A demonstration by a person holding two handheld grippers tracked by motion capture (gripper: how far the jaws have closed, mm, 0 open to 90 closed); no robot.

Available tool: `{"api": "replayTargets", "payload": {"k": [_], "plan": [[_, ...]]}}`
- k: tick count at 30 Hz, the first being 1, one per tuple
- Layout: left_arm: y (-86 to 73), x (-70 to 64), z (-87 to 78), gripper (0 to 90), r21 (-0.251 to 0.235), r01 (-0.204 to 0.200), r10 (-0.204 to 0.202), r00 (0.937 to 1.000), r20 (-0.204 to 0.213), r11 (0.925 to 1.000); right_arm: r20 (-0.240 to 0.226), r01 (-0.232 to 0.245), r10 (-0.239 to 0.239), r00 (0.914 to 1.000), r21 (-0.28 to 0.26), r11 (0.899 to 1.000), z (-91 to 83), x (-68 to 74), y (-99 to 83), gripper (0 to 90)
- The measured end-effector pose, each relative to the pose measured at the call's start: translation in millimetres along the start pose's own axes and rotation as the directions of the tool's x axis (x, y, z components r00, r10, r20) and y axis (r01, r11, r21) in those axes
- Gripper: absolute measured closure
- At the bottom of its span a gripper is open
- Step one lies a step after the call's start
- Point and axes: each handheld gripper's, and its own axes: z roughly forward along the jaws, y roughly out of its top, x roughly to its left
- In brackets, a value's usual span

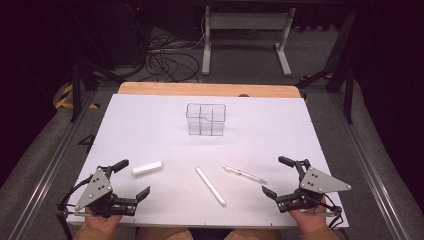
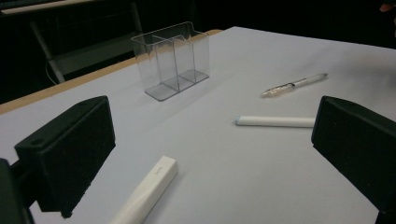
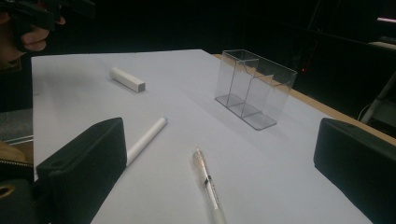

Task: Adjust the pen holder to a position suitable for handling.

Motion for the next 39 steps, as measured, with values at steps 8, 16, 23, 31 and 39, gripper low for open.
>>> {"api": "replayTargets", "payload": {"k": [8,16,23,31,39], "plan": [[0.3,-0.6,-0.4,0.4,0.001,-0.006,0.006,1.0000,-0.005,1.0000,-0.005,0.006,-0.006,1.0000,0.007,1.000,1.1,0.9,1.6,3.7],[0.3,-0.7,-0.9,0.4,0.000,-0.008,0.008,0.9999,-0.008,1.0000,-0.008,0.008,-0.008,0.9999,0.011,1.000,2.6,1.2,2.8,3.9],[0.6,-0.2,0.1,0.2,-0.011,0.004,-0.005,0.9999,-0.016,0.9999,-0.011,0.003,-0.003,0.9999,0.021,1.000,5.3,-0.7,6.5,4.2],[1.2,-0.3,-1.0,0.2,-0.015,0.008,-0.008,1.0000,0.000,0.9999,-0.052,-0.007,0.009,0.9986,0.051,0.999,20.8,-6.4,17.8,4.3],[1.1,0.8,-2.1,0.4,-0.011,0.011,-0.011,0.9999,0.000,0.9999,-0.070,0.017,-0.012,0.9975,0.069,0.997,34.0,-10.1,27.8,4.3]]}}
